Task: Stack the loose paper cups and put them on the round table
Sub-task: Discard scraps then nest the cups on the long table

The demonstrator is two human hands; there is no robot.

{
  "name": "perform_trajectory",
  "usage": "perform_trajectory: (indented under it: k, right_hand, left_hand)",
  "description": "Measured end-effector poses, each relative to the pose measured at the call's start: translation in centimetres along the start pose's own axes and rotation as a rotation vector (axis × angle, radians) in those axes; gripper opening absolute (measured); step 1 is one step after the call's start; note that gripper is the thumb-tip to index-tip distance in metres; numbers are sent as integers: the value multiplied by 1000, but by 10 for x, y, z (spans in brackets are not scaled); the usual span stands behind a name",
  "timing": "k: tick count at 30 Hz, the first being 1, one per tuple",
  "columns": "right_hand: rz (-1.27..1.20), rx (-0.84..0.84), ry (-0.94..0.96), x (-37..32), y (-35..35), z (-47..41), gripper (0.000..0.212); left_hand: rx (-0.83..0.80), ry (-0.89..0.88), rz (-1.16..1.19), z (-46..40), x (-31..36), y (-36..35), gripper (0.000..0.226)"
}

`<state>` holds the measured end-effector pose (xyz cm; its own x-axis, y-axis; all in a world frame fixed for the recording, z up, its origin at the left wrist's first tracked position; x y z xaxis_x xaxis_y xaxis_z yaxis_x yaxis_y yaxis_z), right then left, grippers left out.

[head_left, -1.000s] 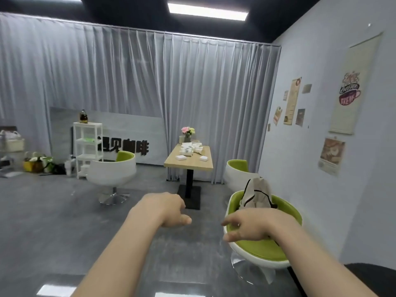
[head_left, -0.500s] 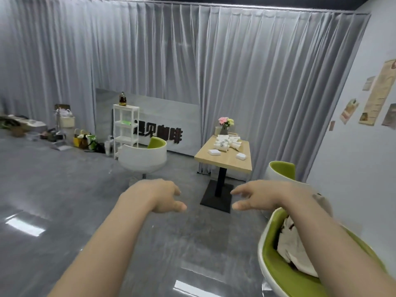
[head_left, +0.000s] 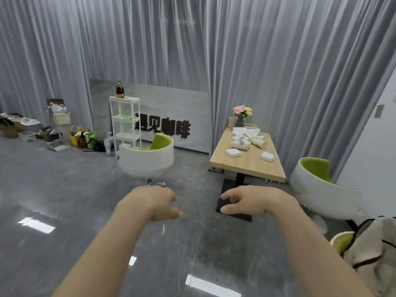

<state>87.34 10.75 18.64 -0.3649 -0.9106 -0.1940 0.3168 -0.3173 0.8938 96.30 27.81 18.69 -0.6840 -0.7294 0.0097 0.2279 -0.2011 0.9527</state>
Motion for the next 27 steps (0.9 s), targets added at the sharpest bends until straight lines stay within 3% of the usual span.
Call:
perform_trajectory:
  k: [10, 15, 27]
  right_hand:
    - [-103, -22, -206, 116, 76, -187, 59]
    - [-80, 1, -212, 159, 144, -308, 58]
    - [45, -68, 2, 115, 244, -636, 61]
  left_hand:
    - [-31, -219, -41, -267, 20, 58, 60]
    - [-21, -178, 7, -401, -1, 95, 61]
    - [-96, 36, 69, -654, -160, 151, 61]
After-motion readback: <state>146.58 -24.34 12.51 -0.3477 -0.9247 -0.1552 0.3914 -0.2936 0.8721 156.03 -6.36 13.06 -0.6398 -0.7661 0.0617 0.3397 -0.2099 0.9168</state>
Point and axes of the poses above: each hand's wrist, its own z-axis away from the middle knuckle, its own y-axis out of the back of the hand, x = y × z, the point moved 10 cm from there along -z, towards the middle knuckle
